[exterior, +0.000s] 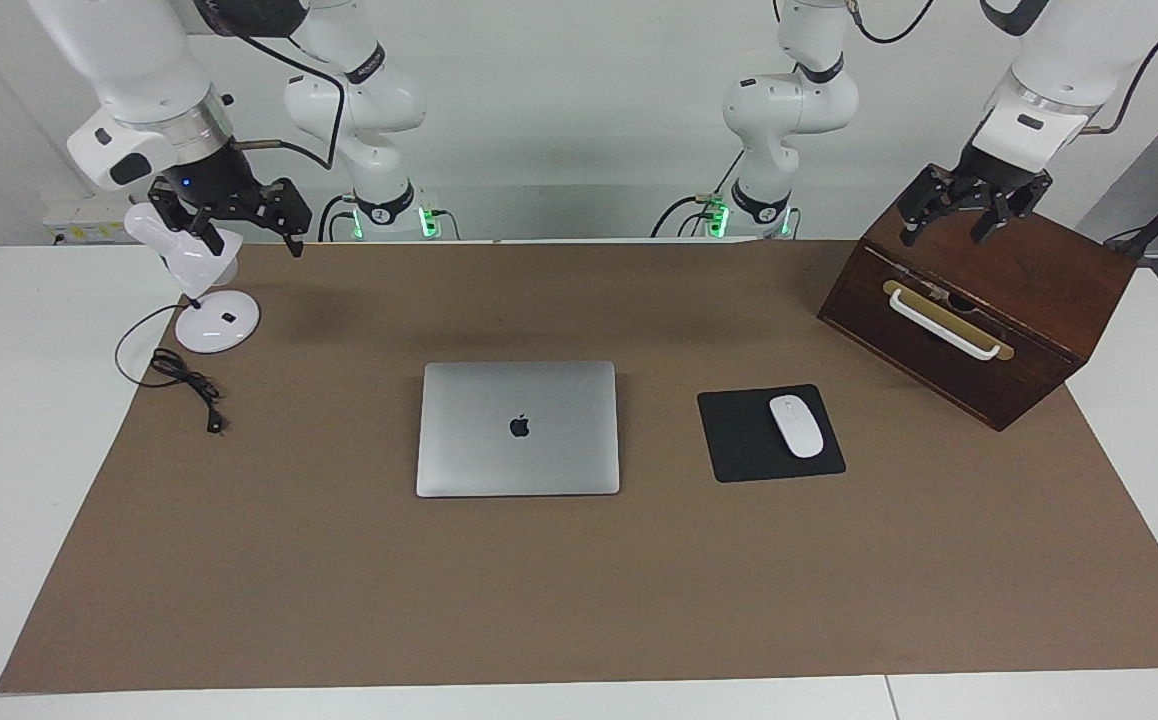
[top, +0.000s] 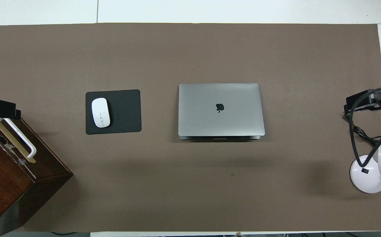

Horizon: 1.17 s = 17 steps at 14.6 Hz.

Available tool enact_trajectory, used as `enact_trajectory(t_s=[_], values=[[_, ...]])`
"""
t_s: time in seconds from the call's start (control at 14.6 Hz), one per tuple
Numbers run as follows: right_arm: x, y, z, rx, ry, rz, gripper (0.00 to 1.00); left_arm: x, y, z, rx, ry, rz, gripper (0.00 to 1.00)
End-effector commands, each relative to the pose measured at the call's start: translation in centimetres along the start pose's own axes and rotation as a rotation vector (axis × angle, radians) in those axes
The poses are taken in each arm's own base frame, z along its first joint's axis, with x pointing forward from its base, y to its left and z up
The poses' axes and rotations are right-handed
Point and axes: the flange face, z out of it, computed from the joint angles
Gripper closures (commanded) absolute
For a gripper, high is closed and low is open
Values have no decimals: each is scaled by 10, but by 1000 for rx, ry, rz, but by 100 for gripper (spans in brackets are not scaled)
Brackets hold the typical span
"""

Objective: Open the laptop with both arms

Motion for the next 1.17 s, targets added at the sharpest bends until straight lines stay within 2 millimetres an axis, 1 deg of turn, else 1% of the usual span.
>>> enact_trajectory(t_s=[0.0,0.55,0.75,0.96,1.03,1.1], values=[[1,2,-3,2,6,-25,0,-8,-1,0,15,4,6,0],[0,0,-3,1,8,-20,0,-8,-1,0,15,1,8,0],[0,0,-2,1,6,-18,0,-8,0,-4,17,15,11,0],[-1,-1,-1,2,3,-17,0,-8,-2,-2,17,7,3,0],[-1,-1,-1,2,2,-17,0,-8,-2,-3,17,10,6,6],[-1,-1,-1,2,0,-17,0,-8,-1,-3,17,10,8,49]])
